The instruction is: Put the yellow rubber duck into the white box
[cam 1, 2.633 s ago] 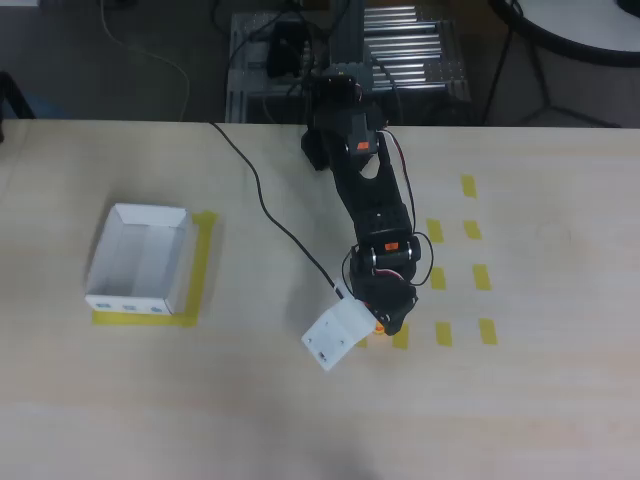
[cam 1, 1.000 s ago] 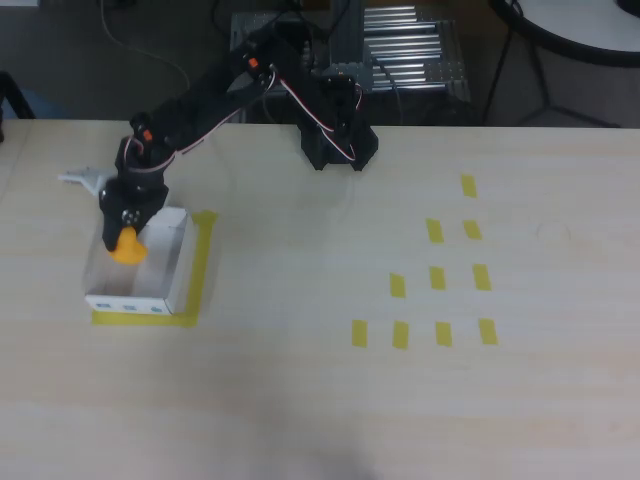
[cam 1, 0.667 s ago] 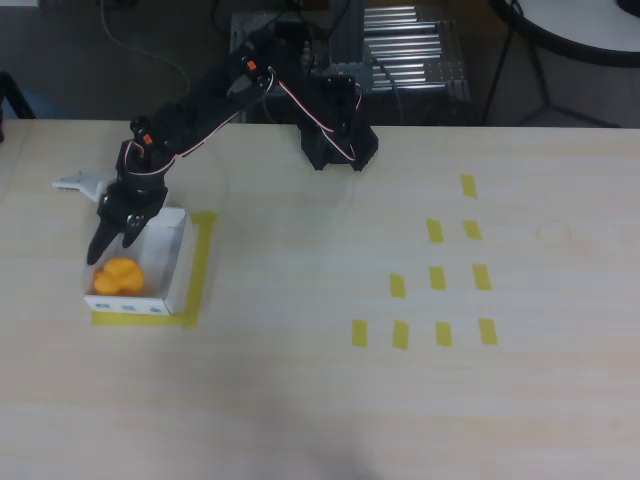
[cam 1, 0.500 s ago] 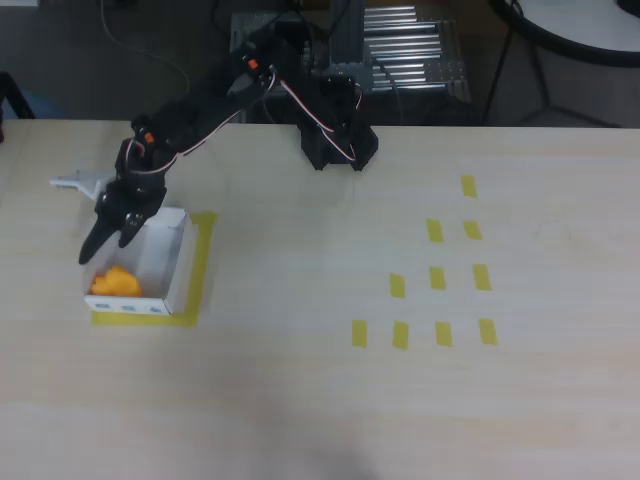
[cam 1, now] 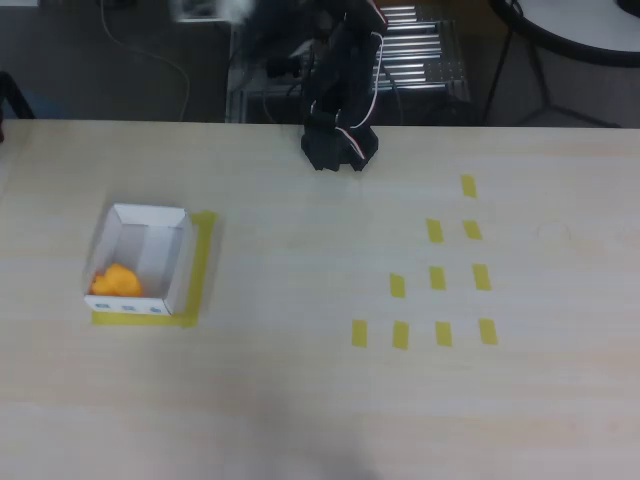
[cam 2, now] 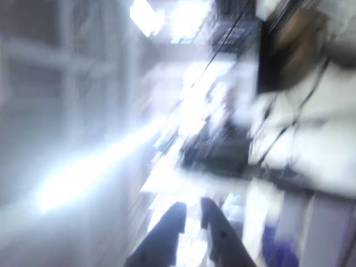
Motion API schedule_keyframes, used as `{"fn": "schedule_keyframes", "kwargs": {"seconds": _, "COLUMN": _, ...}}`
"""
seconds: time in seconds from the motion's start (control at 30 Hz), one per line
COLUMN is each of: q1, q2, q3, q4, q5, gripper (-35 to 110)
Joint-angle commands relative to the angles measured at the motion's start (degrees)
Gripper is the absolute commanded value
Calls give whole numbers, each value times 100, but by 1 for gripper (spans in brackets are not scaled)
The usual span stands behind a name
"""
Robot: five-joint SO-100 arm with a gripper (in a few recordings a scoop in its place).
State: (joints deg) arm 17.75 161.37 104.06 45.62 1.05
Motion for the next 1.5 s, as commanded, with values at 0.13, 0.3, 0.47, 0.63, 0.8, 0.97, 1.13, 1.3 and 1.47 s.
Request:
{"fn": "schedule_keyframes", "kwargs": {"seconds": 0.13, "q1": -2153, "q2": 2689, "q3": 4491, "q4": 1107, "q5": 325, "gripper": 0}}
{"fn": "schedule_keyframes", "kwargs": {"seconds": 0.3, "q1": -1872, "q2": 2979, "q3": 6223, "q4": 1230, "q5": 352, "gripper": 0}}
{"fn": "schedule_keyframes", "kwargs": {"seconds": 0.47, "q1": -1811, "q2": 2979, "q3": 7154, "q4": 1213, "q5": 448, "gripper": 0}}
{"fn": "schedule_keyframes", "kwargs": {"seconds": 0.63, "q1": -1749, "q2": 2979, "q3": 7049, "q4": 1582, "q5": 571, "gripper": 0}}
{"fn": "schedule_keyframes", "kwargs": {"seconds": 0.8, "q1": -1758, "q2": 2979, "q3": 7049, "q4": 1591, "q5": 554, "gripper": 0}}
{"fn": "schedule_keyframes", "kwargs": {"seconds": 0.97, "q1": -1758, "q2": 2979, "q3": 7049, "q4": 1591, "q5": 545, "gripper": 0}}
{"fn": "schedule_keyframes", "kwargs": {"seconds": 1.13, "q1": -1758, "q2": 2979, "q3": 7049, "q4": 1591, "q5": 545, "gripper": 0}}
{"fn": "schedule_keyframes", "kwargs": {"seconds": 1.3, "q1": -1758, "q2": 2979, "q3": 7049, "q4": 1591, "q5": 545, "gripper": 0}}
{"fn": "schedule_keyframes", "kwargs": {"seconds": 1.47, "q1": -1758, "q2": 2979, "q3": 7049, "q4": 1591, "q5": 545, "gripper": 0}}
